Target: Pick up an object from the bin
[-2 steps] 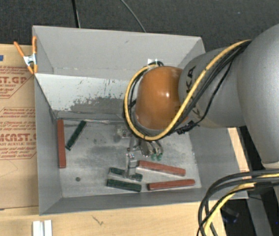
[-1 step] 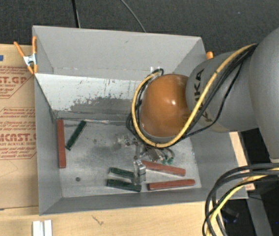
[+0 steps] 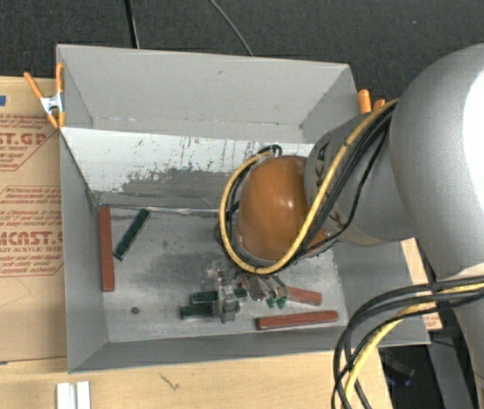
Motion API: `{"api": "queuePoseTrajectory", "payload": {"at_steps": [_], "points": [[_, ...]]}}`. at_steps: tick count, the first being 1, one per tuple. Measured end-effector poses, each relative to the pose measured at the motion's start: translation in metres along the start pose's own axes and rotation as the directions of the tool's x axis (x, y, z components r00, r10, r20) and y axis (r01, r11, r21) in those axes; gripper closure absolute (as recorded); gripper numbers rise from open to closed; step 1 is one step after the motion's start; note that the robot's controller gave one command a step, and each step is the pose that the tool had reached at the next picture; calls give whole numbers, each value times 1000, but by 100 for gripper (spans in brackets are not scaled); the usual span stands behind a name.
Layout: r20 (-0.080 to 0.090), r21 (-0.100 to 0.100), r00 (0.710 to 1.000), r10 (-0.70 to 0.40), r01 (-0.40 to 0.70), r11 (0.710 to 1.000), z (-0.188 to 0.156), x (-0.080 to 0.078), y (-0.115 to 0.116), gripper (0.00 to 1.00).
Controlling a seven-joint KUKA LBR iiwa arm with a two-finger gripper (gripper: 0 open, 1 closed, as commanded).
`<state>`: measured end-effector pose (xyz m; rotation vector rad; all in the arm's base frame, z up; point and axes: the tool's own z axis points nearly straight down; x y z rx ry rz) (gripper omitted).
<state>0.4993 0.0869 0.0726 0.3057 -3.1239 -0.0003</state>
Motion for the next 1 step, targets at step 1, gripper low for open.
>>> {"api": "queuePoseTrajectory", "payload": {"at_steps": [1], "points": [[0, 0, 1000, 0, 0, 1000, 0, 0, 0, 100]]}}
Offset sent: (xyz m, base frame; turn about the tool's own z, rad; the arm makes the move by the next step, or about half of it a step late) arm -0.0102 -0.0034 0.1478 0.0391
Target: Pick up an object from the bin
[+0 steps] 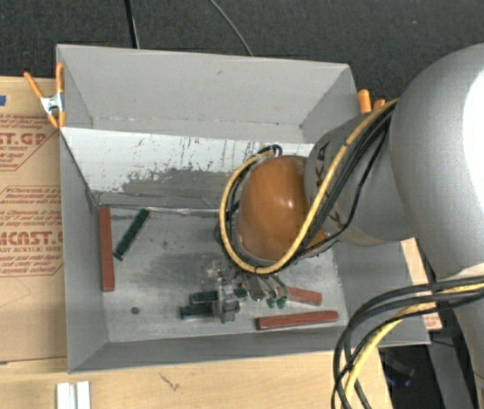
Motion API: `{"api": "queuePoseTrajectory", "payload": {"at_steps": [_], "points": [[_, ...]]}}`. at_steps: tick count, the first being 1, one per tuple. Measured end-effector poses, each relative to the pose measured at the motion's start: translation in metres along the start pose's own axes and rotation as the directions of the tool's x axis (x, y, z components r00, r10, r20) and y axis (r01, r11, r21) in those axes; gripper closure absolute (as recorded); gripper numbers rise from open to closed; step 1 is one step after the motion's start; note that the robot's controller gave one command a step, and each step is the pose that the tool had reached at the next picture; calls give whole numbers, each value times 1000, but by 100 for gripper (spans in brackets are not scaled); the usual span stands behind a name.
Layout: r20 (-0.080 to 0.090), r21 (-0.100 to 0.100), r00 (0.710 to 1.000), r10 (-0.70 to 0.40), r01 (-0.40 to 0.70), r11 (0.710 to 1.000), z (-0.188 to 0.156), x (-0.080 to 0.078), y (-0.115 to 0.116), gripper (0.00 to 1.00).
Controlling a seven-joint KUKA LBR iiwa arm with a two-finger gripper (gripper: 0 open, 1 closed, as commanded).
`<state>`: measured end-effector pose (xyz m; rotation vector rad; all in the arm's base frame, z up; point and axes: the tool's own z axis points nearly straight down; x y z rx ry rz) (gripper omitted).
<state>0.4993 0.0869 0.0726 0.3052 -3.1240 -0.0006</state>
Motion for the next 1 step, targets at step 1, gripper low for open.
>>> {"api": "queuePoseTrajectory", "payload": {"at_steps": [1], "points": [[5, 0, 999, 38, -38, 999, -148, 11, -1, 100]]}}
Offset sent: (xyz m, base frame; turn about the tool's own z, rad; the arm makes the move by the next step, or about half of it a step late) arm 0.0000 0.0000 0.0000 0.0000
